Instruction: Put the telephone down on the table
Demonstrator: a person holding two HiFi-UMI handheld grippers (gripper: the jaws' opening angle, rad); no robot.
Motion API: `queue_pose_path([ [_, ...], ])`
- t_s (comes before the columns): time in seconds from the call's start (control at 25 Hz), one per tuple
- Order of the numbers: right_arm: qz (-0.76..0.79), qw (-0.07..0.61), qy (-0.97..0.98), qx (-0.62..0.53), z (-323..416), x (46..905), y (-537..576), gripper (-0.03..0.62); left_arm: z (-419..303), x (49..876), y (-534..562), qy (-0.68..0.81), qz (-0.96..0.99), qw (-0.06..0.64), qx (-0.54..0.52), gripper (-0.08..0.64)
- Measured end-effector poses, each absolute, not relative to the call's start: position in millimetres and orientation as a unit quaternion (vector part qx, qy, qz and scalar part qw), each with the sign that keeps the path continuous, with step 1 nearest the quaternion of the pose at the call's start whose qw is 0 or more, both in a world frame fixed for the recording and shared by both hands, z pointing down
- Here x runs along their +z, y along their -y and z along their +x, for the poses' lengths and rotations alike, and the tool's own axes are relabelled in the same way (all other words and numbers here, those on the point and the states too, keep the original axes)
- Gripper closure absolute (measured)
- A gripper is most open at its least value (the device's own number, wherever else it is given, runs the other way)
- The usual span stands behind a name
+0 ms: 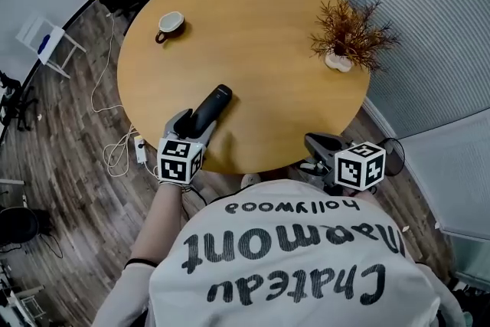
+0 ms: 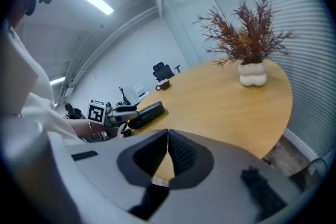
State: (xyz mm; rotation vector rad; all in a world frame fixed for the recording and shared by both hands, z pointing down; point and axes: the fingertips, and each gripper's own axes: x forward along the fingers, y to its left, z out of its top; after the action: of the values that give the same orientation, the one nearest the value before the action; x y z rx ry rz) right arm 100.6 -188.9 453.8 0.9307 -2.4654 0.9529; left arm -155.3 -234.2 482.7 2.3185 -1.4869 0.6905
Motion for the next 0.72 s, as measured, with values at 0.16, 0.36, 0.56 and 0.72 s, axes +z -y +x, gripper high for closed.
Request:
queue_pose_path([
  [0.16,0.348,0.121,0.861,0.351,129.0,444.8,189.3,0.575,-155.2,455.1,224.2,0.573,0.783,0.166,0.175,0.358],
  [0.36,0.331,0.101,0.878,0.332,139.5,429.8,185.9,0.577,-131.6,423.5,188.7,0.602,0.770,0.156,0.144,0.397],
  [0.56,0.290,0.128,0.907,0.276,143.7,412.1,160.2,0.577,-82.4,391.6,139.0,0.600,0.773,0.174,0.113,0.550],
  [0.72,0.263,0.129,0.922,0.252,151.3,404.3,141.9,0.577,-52.3,368.5,86.3,0.602,0.774,0.166,0.103,0.551],
])
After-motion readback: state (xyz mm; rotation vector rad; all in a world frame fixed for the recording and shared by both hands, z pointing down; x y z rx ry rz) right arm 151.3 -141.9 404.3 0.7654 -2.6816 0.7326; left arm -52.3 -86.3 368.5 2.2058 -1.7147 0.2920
